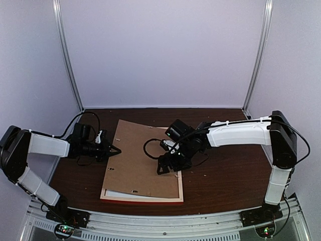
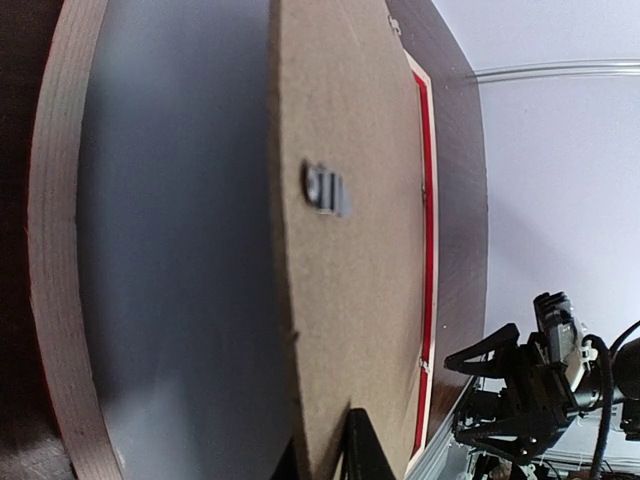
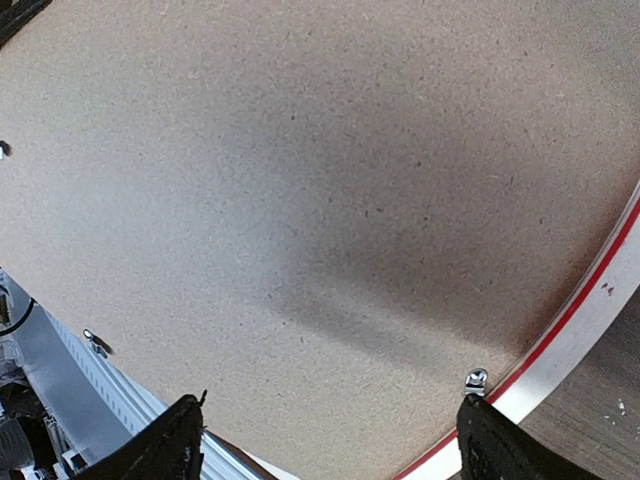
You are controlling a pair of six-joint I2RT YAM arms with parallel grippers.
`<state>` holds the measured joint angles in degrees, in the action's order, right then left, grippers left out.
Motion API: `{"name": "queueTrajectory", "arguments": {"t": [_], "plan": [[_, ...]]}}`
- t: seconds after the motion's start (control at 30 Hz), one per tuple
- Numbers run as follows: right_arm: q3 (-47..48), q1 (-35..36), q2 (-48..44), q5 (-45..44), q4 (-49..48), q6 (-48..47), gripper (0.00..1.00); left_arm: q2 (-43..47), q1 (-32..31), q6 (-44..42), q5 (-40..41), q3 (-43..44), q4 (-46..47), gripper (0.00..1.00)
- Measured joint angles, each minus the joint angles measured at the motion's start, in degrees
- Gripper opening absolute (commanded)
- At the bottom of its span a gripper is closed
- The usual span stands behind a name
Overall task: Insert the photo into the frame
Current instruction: Place the backboard with the photo.
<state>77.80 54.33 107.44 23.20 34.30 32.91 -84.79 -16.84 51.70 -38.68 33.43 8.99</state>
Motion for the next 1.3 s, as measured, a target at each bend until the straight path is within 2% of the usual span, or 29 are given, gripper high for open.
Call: {"name": "queueTrajectory", "arguments": {"t": [0.43, 0.93, 1.3], "plan": [[1.22, -0.31, 3.8, -0.9, 3.63, 0.09, 0.87, -0.11, -0.04, 0.0, -0.02, 0.0, 0.09, 0.07], [1.46, -0.37, 4.17, -0.22, 4.0, 1.57, 0.87, -1.7, -0.09, 0.0, -0.31, 0.0, 1.05, 0.08], [0.94, -3.65, -2.56, -4.7, 2.38, 1.51, 0.88, -2.93, -0.11, -0.76, -0.07, 0.0, 1.14, 0.15]]}}
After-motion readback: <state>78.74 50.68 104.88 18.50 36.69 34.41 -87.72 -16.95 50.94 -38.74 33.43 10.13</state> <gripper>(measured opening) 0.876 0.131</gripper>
